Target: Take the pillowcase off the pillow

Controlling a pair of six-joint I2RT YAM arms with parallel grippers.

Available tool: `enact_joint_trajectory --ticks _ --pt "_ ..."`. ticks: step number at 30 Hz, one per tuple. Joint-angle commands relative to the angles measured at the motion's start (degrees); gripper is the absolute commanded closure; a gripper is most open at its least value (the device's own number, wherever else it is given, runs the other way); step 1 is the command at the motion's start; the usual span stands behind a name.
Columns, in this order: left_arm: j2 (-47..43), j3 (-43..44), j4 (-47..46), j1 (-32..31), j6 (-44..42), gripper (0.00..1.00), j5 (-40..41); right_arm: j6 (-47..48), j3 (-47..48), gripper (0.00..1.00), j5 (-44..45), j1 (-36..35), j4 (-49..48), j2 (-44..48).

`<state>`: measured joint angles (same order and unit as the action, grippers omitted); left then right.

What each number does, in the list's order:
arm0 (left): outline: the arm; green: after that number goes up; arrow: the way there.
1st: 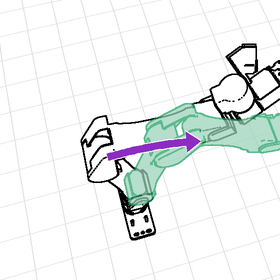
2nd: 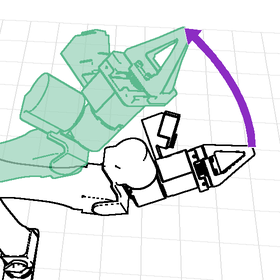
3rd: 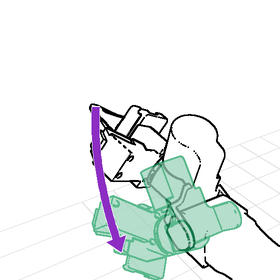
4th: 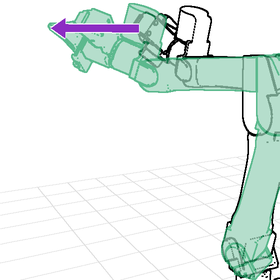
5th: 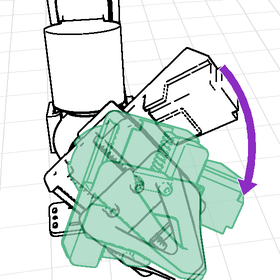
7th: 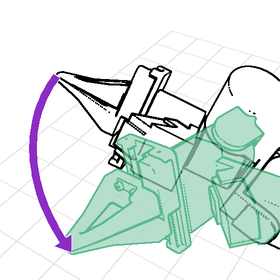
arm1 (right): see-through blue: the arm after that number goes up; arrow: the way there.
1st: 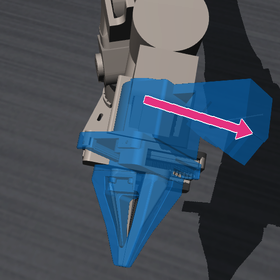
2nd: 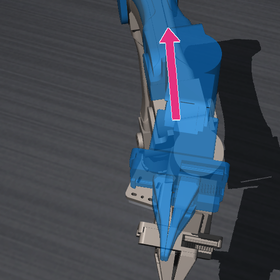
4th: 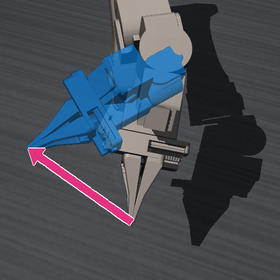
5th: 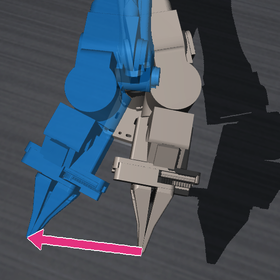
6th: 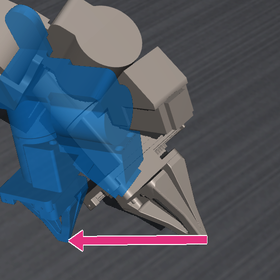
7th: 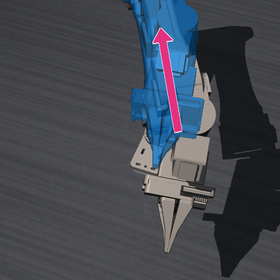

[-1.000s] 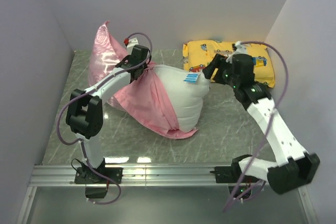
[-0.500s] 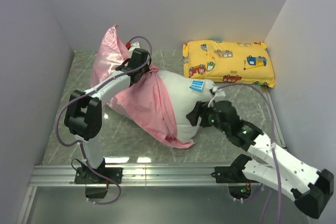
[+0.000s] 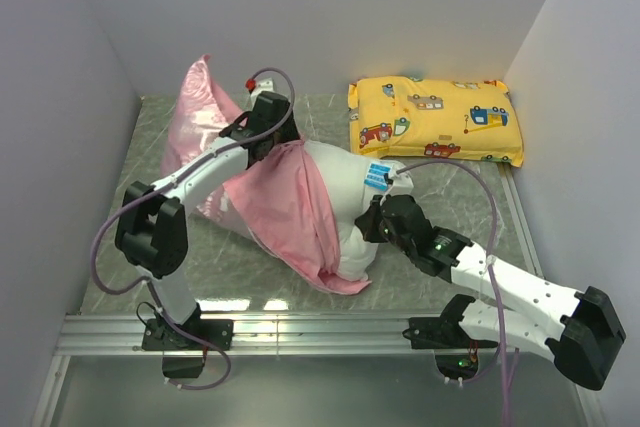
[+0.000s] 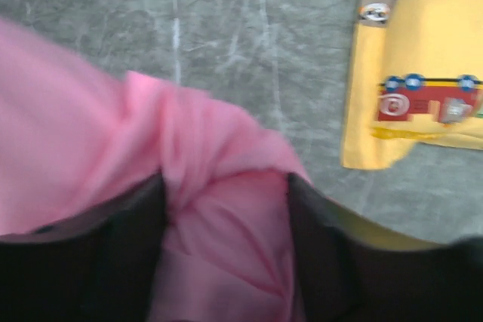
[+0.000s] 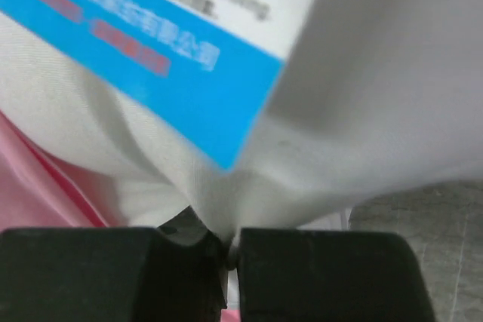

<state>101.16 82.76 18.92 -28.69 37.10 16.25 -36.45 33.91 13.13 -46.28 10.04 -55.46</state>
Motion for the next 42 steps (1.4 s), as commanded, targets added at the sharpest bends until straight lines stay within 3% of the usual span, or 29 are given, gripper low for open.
enact_joint_trajectory --ticks 1,5,11,18,24,28,35,38,39,41,42 --pt "-7.0 5.5 12.4 -2.7 -2.9 0.29 -1.3 0.7 3.8 1.00 5.4 0.1 0.9 -0.3" --pt "-13.6 10.6 14.0 -3.4 -6.1 0.17 -1.4 1.2 6.3 1.00 6.2 1.1 4.9 -1.0" --pt "-21.6 10.9 19.4 -11.6 -7.0 0.13 6.5 2.3 10.1 1.00 2.9 5.0 7.3 -4.6" --pt "-35.0 -9.3 17.4 -24.8 3.0 0.12 14.4 3.3 13.5 1.00 1.5 5.9 7.8 -5.6" --pt "-40.7 -20.6 19.3 -35.3 12.7 0.07 17.7 4.3 15.3 1.00 -0.1 6.8 8.9 -5.3" --pt "-41.0 -25.0 16.9 -39.6 16.1 0.05 17.6 4.5 15.8 1.00 -0.3 7.0 9.5 -4.1" --pt "-35.6 -27.4 12.2 -41.4 18.4 0.06 18.0 5.1 17.6 1.00 -0.5 7.1 10.9 -3.9" --pt "-33.5 -26.9 15.5 -41.4 21.0 0.24 22.0 5.7 18.7 1.00 -0.4 7.4 12.0 -3.5" --pt "-32.5 -26.4 17.0 -41.4 21.8 0.47 23.5 5.9 19.3 1.00 -0.8 7.8 12.3 -3.3" --pt "-32.2 -24.9 21.5 -40.7 24.2 0.72 27.7 6.6 19.9 1.00 -1.9 10.4 13.2 -2.3" --pt "-33.0 -24.7 25.9 -40.1 25.1 0.89 29.0 6.9 20.3 1.00 -2.7 11.7 13.4 -1.8"
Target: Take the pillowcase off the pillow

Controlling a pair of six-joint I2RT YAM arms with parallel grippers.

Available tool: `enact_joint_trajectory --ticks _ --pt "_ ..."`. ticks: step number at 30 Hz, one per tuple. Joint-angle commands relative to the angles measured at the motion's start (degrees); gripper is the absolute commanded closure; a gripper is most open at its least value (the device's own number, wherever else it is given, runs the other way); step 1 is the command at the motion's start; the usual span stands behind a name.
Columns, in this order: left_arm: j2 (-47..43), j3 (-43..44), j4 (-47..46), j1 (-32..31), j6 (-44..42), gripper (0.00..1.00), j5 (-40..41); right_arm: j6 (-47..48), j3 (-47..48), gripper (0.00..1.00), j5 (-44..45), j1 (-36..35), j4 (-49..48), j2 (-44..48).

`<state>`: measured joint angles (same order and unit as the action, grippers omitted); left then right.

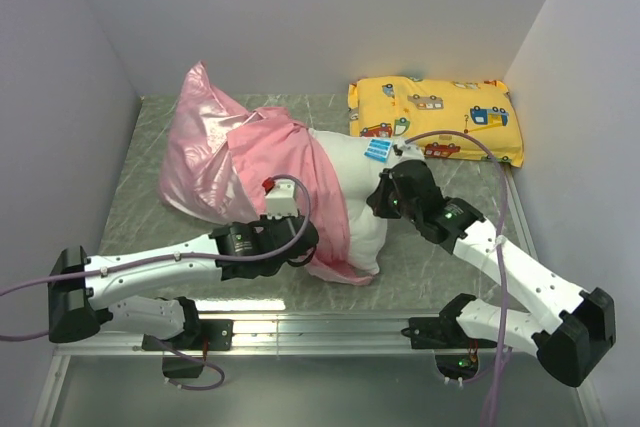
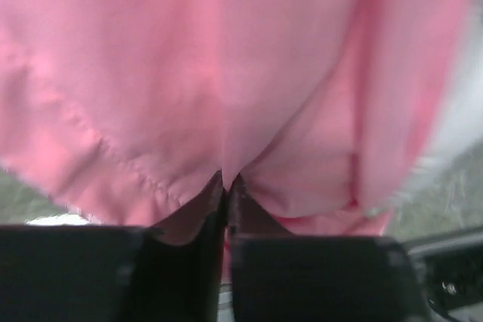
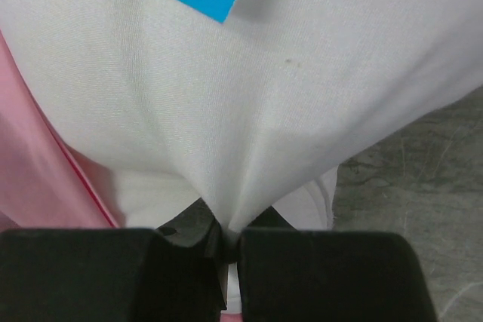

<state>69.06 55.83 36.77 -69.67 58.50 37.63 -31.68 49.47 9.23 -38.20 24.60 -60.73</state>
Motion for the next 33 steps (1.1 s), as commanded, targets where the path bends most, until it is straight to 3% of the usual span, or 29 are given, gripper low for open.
enact_joint_trajectory --ticks 1,5,12,15,20,23,24,26,29,33 --pt "-1.6 2.3 9.8 1.6 5.1 0.96 8.7 2.4 5.1 1.00 -0.9 5.0 -0.9 4.5" --pt "-9.2 -1.3 10.4 8.7 3.3 0.99 8.3 3.9 7.6 1.00 -4.7 13.0 1.3 6.7" --pt "-24.0 -6.4 5.5 38.0 -5.4 1.00 2.9 5.7 9.2 1.00 -6.9 22.8 4.5 7.5" --pt "-26.4 -5.1 3.3 46.5 -9.2 0.99 -1.7 6.5 8.0 1.00 -8.3 26.3 4.5 7.3" --pt "-24.8 -4.8 -0.5 47.3 -13.2 0.99 -13.1 7.6 5.6 0.97 -10.3 27.9 3.7 6.2" --pt "-24.1 -7.4 -3.5 46.6 -13.4 0.99 -15.8 7.9 5.6 0.75 -10.1 27.6 4.1 7.4" --pt "-24.1 -8.0 -5.3 45.9 -13.2 0.99 -17.0 8.1 6.2 0.55 -9.6 27.7 4.4 8.2" --pt "-23.9 -9.4 -6.4 44.6 -12.4 1.00 -17.6 8.7 8.1 0.39 -7.7 27.6 6.1 8.8" --pt "-22.8 -9.7 -7.7 40.5 -11.0 1.00 -16.6 8.9 10.1 0.33 -7.8 27.3 7.3 9.8" --pt "-19.3 -8.1 -8.4 32.2 -9.4 0.99 -12.5 8.7 12.1 0.27 -6.8 20.8 6.6 10.5"
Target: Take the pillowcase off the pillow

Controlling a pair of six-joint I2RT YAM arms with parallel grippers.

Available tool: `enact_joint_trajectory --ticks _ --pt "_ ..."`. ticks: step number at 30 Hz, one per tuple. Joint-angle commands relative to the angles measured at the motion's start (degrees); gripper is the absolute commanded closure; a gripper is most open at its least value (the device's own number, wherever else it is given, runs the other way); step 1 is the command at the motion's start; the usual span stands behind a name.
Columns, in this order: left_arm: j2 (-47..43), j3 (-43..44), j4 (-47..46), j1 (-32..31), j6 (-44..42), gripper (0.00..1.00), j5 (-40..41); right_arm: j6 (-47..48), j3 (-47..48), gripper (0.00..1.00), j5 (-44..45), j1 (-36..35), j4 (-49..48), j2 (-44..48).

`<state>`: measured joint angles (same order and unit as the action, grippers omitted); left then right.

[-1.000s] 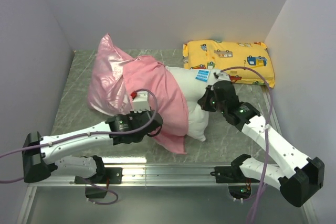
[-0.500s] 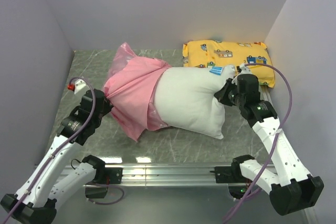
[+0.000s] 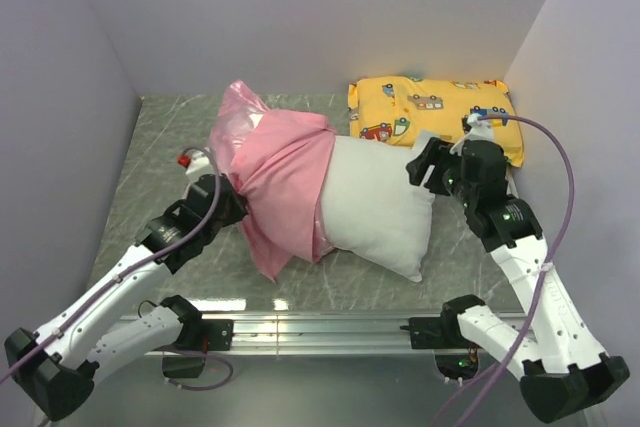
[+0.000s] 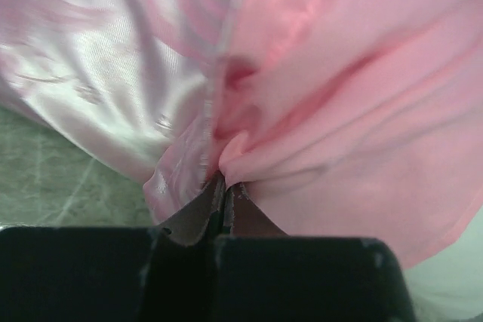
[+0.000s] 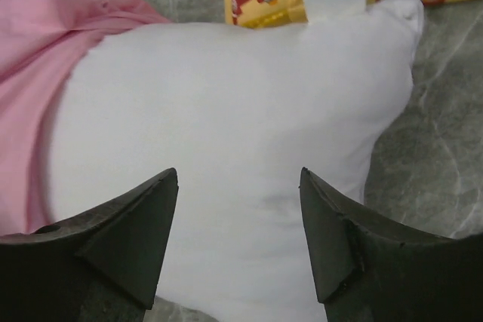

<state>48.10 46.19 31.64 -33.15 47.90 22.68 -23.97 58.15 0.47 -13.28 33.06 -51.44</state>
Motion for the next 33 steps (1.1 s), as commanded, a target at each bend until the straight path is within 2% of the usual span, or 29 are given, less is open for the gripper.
enact_joint_trajectory --ticks 1,3,4,8,12,13,16,17,19,20,21,23,24,26,27,31,33 --pt "2.2 1.9 -3.3 -5.4 1.7 0.99 3.4 1.1 3.6 0.26 3.4 -10.5 -2.2 0.9" --pt "4.2 3.2 -3.5 -7.9 2.0 1.00 4.4 0.5 4.2 0.25 8.6 -16.7 -2.2 -1.5" --pt "4.8 3.6 -3.6 -8.5 2.2 1.00 4.8 -0.3 4.3 0.25 10.4 -22.7 -2.2 -2.5" --pt "7.4 5.7 -4.5 -11.1 2.3 0.99 5.4 -2.0 1.5 0.21 15.2 -32.4 -5.3 -9.4" --pt "10.0 7.6 -4.6 -12.9 1.8 0.99 5.8 -3.5 -1.5 0.19 15.4 -34.4 -9.9 -19.9" --pt "10.3 8.1 -4.2 -13.0 1.4 1.00 6.0 -4.9 -1.5 0.19 18.2 -34.4 -9.4 -21.5" --pt "9.8 10.6 -2.4 -13.0 0.4 0.99 7.6 -5.4 -4.5 0.38 17.0 -32.7 -12.7 -22.6" --pt "9.2 10.8 -2.4 -13.1 -0.2 0.98 8.2 -5.4 -5.8 0.60 16.0 -32.1 -13.4 -22.2" --pt "9.0 12.5 -1.9 -12.9 -2.1 0.86 9.6 -4.8 -6.0 0.82 15.0 -30.2 -13.4 -21.2" --pt "9.3 13.5 -1.3 -12.9 -2.8 0.78 10.1 -4.6 -5.3 1.00 14.8 -29.7 -12.8 -21.2" --pt "9.5 14.4 -0.3 -12.8 -3.7 0.57 11.7 -4.4 -5.1 1.00 14.7 -29.4 -12.1 -20.5" --pt "9.6 16.8 2.9 -12.3 -4.3 0.37 14.0 -4.1 -5.0 1.00 11.4 -27.4 -12.1 -17.7" --pt "9.6 17.3 3.9 -11.8 -4.2 0.24 14.8 -4.3 -5.2 1.00 9.7 -26.2 -12.4 -16.2" --pt "8.7 17.4 5.7 -9.7 -4.1 0.17 15.5 -5.3 -6.1 1.00 4.5 -21.3 -14.1 -13.4" --pt "7.4 16.7 5.7 -5.9 -4.1 0.13 14.2 -5.6 -6.0 1.00 1.5 -19.7 -14.3 -11.2" --pt "4.3 9.6 3.5 5.3 -4.3 0.09 3.3 -4.3 -2.0 1.00 2.3 -16.6 -10.0 -10.8" --pt "3.9 7.3 3.1 9.7 -4.3 0.08 1.4 -4.2 -0.4 1.00 1.4 -14.9 -9.9 -10.6"
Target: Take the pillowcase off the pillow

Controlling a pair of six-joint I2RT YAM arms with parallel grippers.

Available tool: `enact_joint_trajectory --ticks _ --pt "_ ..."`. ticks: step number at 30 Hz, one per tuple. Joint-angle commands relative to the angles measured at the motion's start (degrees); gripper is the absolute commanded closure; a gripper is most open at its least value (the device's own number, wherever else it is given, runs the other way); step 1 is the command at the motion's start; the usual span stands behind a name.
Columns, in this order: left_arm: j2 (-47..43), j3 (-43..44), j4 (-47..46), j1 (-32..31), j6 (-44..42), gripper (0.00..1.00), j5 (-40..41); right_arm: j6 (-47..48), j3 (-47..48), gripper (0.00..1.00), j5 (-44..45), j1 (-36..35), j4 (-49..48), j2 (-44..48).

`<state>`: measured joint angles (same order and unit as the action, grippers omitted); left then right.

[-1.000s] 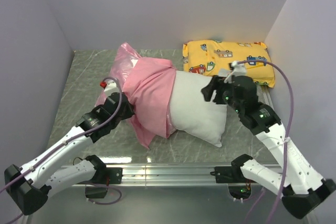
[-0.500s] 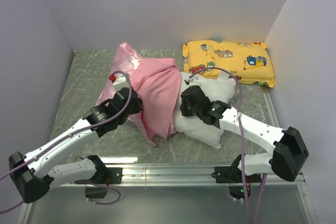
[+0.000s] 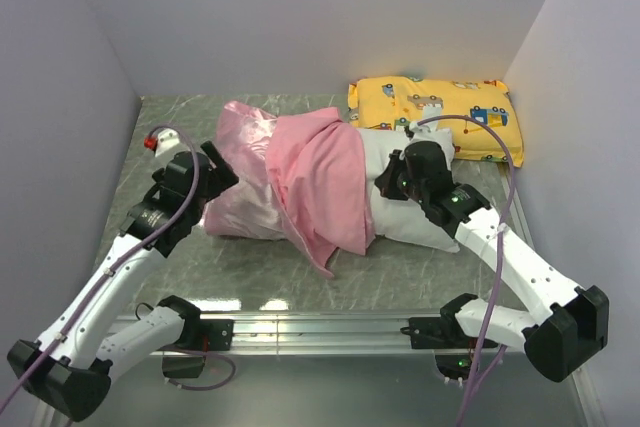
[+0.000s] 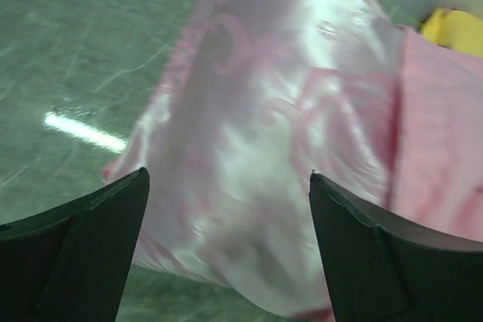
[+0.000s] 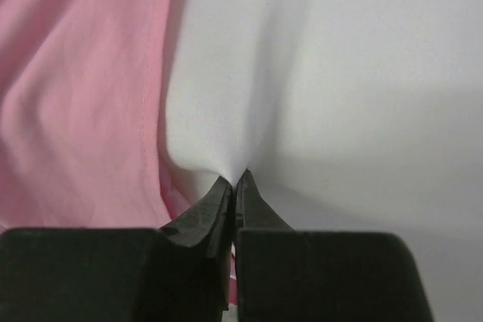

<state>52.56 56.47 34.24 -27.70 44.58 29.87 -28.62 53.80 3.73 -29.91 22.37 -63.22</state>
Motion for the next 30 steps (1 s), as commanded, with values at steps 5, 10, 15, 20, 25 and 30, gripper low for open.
enact_joint_trajectory --ticks 5,10,15,20,25,30 --pt "-1.5 -10.2 -3.6 7.4 -0.7 0.09 -12.4 0.7 5.3 1.00 -3.5 2.4 0.5 0.8" --pt "-0.2 -13.4 -7.9 8.5 -1.1 0.13 -16.5 0.7 3.9 1.00 -5.1 2.4 -0.7 0.4" --pt "1.8 -13.8 -11.6 9.9 -1.6 0.56 -19.1 1.0 3.0 1.00 -4.5 2.4 -0.8 0.8" --pt "4.9 -10.9 -10.1 12.0 -2.8 1.00 -17.9 1.8 2.5 1.00 -3.8 3.2 0.0 2.0" --pt "4.8 -7.7 -6.7 15.5 -3.7 0.99 -13.8 2.4 1.8 1.00 -4.2 5.8 0.5 2.7" --pt "3.3 -4.5 -3.0 25.6 -5.7 1.00 -10.2 2.6 0.9 1.00 -5.3 11.3 1.1 4.5"
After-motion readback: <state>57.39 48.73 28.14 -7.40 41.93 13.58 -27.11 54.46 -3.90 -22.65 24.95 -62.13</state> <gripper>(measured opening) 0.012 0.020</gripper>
